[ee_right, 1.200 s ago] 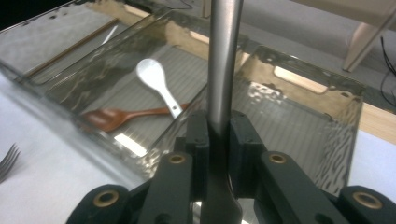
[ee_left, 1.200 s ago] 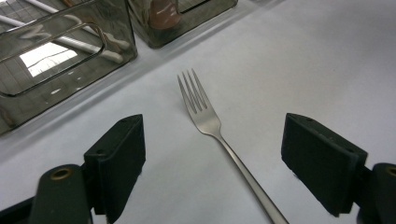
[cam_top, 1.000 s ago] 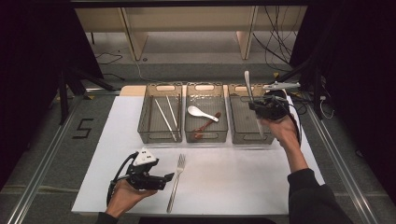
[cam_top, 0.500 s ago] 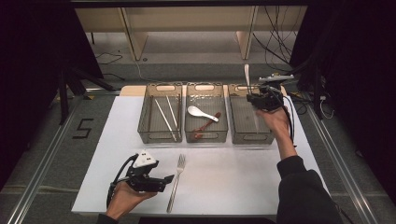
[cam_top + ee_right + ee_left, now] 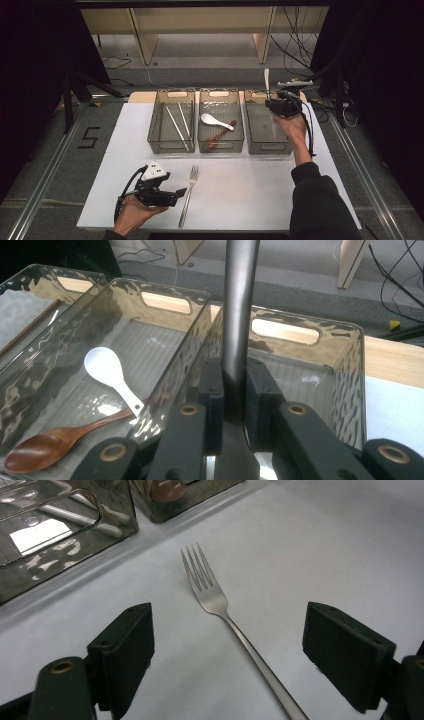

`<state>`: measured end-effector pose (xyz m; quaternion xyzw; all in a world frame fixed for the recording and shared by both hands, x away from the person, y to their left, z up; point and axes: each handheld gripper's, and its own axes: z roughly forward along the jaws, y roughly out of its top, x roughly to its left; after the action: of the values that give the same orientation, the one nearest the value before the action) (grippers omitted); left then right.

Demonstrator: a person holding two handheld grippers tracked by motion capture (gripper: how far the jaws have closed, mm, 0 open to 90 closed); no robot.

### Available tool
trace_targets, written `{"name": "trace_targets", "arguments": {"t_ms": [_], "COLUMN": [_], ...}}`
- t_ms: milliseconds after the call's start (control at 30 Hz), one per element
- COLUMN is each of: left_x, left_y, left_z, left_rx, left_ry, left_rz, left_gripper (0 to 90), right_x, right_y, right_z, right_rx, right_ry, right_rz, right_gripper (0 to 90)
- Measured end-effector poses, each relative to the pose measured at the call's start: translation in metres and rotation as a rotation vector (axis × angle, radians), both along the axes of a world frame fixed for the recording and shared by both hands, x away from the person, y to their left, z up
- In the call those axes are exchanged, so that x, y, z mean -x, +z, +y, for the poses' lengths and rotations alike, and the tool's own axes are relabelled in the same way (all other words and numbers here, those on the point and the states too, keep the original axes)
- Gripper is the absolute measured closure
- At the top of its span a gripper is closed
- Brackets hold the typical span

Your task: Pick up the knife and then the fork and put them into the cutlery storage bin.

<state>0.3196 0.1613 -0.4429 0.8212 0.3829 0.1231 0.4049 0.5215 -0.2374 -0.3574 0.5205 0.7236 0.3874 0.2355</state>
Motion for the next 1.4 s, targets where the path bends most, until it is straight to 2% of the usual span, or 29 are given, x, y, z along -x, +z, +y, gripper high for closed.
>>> {"name": "trace_targets", "arguments": {"t_ms": [433, 833, 867, 1000, 1200, 1400], "left_x": [0.0, 0.0, 0.0, 0.0, -0.001, -0.002], "left_y": [0.0, -0.001, -0.001, -0.001, -0.001, -0.002], "left_z": [0.0, -0.001, -0.001, -0.001, -0.002, -0.002], "left_rx": [-0.001, -0.008, -0.008, -0.006, -0.02, -0.029], "left_ry": [-0.003, -0.009, -0.009, -0.007, -0.007, 0.004], "left_rz": [0.004, 0.008, 0.007, 0.012, 0.021, 0.044], "left_gripper": [20.0, 19.9, 19.9, 19.9, 19.6, 19.2], "right_x": [-0.003, -0.006, -0.007, -0.005, 0.002, 0.012], "right_y": [-0.013, -0.024, -0.026, -0.022, -0.016, -0.009], "right_z": [0.003, 0.004, 0.005, 0.003, 0.002, 0.004], "right_rx": [0.0, 0.033, 0.04, 0.01, 0.006, -0.005], "right_ry": [-0.019, -0.041, -0.045, -0.053, -0.031, 0.004], "right_rz": [0.024, 0.056, 0.06, 0.039, 0.03, 0.025], "right_gripper": [80.6, 79.6, 78.5, 69.6, 61.6, 47.5]}}
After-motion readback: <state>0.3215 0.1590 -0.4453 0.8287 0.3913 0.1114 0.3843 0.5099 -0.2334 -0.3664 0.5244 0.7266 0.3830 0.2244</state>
